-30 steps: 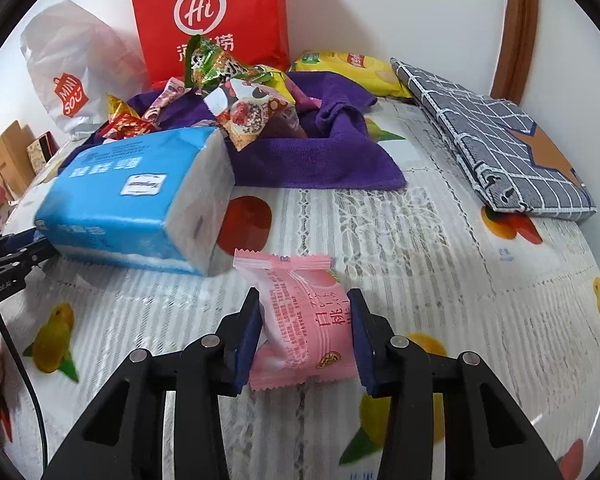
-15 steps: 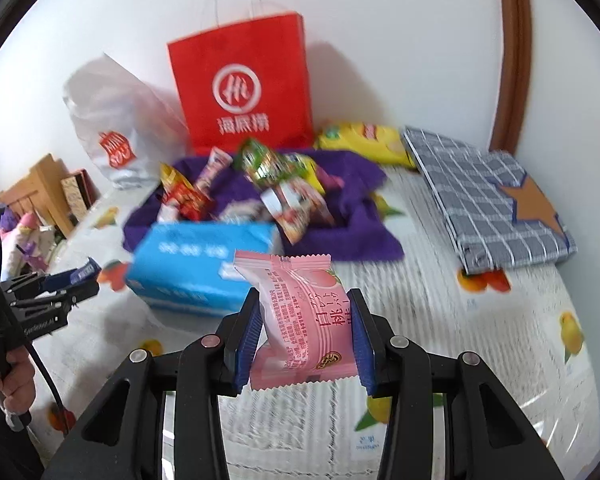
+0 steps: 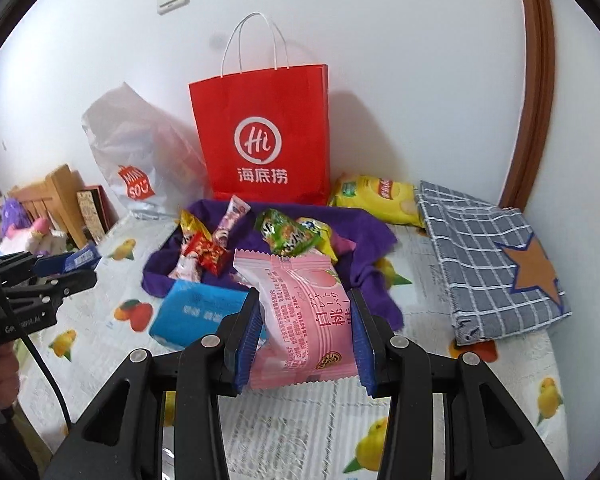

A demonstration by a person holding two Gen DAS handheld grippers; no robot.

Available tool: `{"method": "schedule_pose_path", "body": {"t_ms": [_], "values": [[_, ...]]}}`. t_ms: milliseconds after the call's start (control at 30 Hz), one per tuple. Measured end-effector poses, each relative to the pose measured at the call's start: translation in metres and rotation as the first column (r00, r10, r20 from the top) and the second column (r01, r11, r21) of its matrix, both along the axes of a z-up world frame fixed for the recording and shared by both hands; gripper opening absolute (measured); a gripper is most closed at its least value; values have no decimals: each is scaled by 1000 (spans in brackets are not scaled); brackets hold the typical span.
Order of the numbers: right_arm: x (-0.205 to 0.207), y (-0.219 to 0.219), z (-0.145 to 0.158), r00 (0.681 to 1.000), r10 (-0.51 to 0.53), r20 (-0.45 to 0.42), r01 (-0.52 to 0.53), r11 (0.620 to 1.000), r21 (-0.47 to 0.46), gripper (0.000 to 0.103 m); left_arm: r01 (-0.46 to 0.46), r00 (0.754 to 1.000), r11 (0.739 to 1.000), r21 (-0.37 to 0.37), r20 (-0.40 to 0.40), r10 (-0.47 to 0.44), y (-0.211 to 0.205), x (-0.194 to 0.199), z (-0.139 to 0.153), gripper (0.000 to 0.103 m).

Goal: Organize snacks
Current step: 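Carry the blue packet and pink packet over the purple towel with both tools, then lower the blue packet and pink packet onto the snack pile with both tools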

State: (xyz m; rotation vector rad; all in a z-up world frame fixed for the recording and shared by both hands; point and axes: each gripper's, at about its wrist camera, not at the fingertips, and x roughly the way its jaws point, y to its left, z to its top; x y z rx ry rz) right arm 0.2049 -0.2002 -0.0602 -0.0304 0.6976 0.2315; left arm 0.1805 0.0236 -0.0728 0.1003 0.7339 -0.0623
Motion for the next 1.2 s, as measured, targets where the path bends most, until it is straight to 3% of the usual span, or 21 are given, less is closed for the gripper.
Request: {"method": "schedule_pose_path", "body": {"t_ms": [333,600,833,1033,1200], "values": [[57,21,1,1000,27,-13,-27,1000,2,42,-36,999,998,-44,15,37,5,64,15,43],[127,37,-24,993,47,-104,-50,999,-22,42,-66,998,994,-92,-7,65,9,123,23,43],[179,42,-70,975,28,-218,-43,997,-62,42,-56,998,996,-76,-22,54,-1,167,9,43],[205,55,-81,969,62,-241,-72,997,-33,42,-63,996,997,-54,-62,60,3,188,-9,43],[209,66,-78,977,83,-198,-87,996,-10,42,-79,992,993,-85,-101,71,16,195,-19,43]]}}
